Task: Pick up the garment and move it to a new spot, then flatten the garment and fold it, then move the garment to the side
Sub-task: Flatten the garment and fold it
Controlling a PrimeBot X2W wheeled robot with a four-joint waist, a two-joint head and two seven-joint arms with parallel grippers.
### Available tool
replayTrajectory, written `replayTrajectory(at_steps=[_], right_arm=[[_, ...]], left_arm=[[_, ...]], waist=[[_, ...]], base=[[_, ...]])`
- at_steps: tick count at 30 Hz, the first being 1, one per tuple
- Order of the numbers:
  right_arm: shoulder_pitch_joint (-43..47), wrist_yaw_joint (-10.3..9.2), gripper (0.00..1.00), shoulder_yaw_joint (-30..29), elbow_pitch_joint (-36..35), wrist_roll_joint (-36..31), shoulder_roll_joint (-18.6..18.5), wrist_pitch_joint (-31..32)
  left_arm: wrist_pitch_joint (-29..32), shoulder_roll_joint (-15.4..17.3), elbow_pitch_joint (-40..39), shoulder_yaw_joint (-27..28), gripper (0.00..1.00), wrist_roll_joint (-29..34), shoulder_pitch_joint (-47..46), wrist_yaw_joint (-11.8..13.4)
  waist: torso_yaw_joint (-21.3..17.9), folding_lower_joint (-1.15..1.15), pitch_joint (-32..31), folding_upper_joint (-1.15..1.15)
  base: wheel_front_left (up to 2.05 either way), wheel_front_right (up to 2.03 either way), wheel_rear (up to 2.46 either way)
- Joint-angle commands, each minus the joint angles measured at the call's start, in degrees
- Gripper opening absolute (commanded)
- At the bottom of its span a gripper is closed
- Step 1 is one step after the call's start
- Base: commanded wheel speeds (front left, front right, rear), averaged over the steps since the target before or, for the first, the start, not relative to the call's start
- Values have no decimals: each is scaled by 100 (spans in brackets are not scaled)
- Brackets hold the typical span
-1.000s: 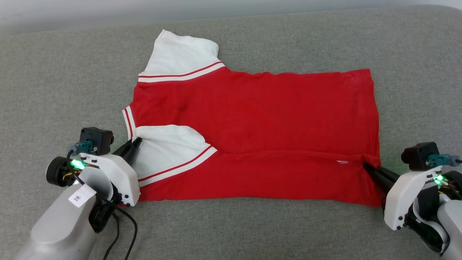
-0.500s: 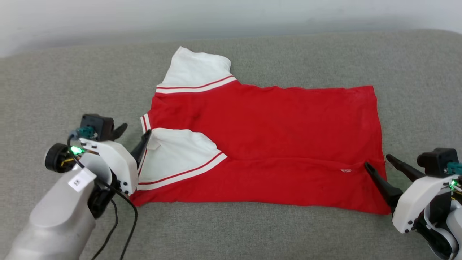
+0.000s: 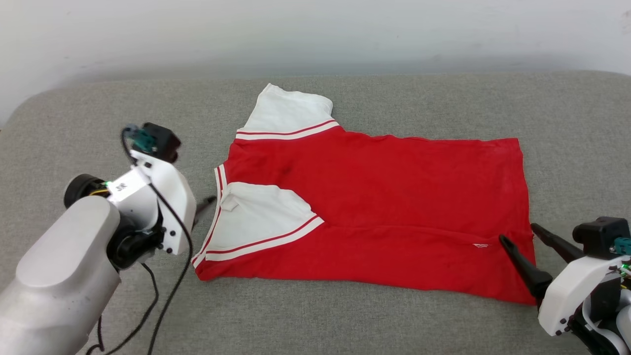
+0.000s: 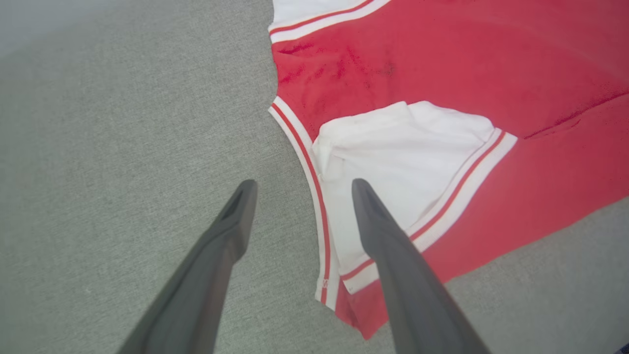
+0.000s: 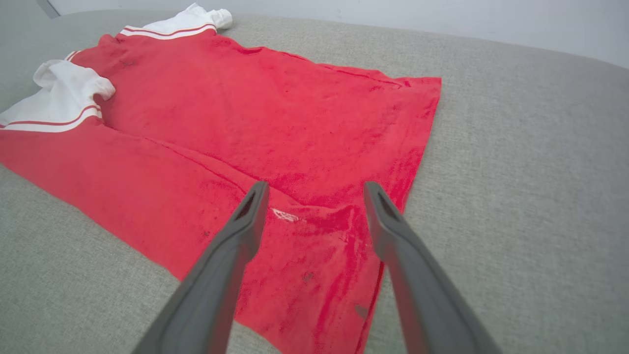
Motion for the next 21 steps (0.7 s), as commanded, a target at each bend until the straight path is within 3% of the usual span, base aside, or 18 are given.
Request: replayTrajectory(at_steps=[1,9,21], right_arm=[[93,-6,100,-48,-64,-49,65,70],[168,-6,100,-131,-273,-147,225,364],[34,-5,100,-86,-305,-127,319,431]], left_arm=[[320,-6,-79,-110,100,-91,-81,-6],[1418,169,-144,-470,100,-387,-100,-6],[1562,107,300,-765,100,-597,404,-7]], waist=[[12,0,8,0],[-70,0,67,0],[-226,0,306,0]], base=[[0,0,0],[0,0,0],[0,0,0]])
